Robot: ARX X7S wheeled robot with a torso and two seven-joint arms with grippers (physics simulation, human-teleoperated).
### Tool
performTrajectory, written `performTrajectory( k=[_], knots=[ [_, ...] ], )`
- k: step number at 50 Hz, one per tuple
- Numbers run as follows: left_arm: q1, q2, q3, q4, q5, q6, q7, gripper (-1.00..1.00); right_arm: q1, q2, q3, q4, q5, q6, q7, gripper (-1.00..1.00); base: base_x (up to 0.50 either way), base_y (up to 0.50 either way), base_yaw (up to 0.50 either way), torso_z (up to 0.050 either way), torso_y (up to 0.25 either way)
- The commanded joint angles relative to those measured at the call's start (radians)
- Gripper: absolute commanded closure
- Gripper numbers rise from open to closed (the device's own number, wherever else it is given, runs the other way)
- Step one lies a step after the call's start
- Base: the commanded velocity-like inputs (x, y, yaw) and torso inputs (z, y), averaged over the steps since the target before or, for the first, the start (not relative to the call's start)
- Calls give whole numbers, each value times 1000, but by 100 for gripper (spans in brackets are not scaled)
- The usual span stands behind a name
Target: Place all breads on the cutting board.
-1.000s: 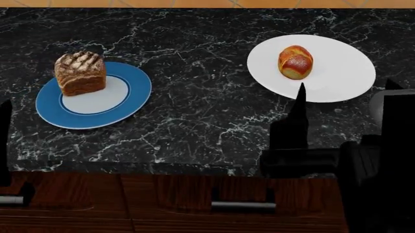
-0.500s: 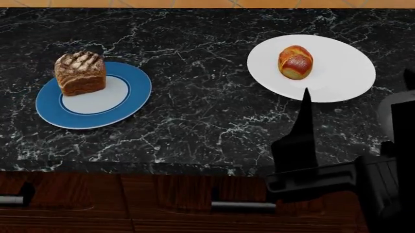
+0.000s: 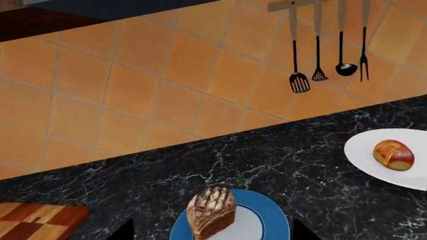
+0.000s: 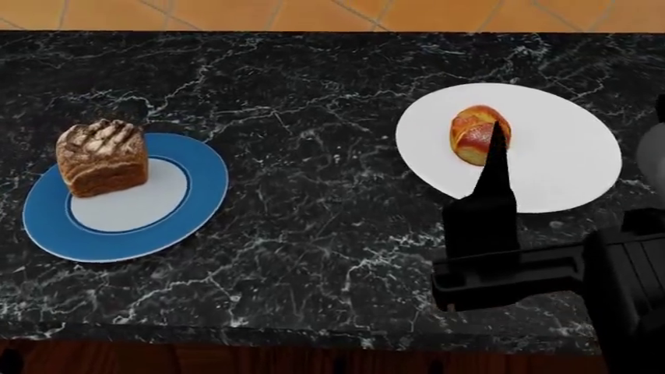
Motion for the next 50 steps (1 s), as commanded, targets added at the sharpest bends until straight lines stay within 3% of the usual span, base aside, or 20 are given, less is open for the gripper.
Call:
performTrajectory(
  k=[1, 9, 45, 50],
  knots=[
    [-88, 22, 34, -25, -42, -22, -30, -100, 3, 3, -1, -3, 2, -16, -3, -100, 316, -51, 0, 0, 0],
    [-87, 29, 30, -31, -44, 0, -44, -100, -46, 8, 52, -17, -17, -19, -37, -100, 318, -49, 0, 0, 0],
    [-149, 23, 57, -55, -78, -40, -19, -100, -46, 44, 31, -28, 19, -72, -14, -100, 272, 30, 0, 0, 1],
    [-212, 32, 78, -76, -100, -68, -26, -100, -36, 58, 18, -29, 41, -89, 8, -100, 188, 0, 0, 0, 0]
  ],
)
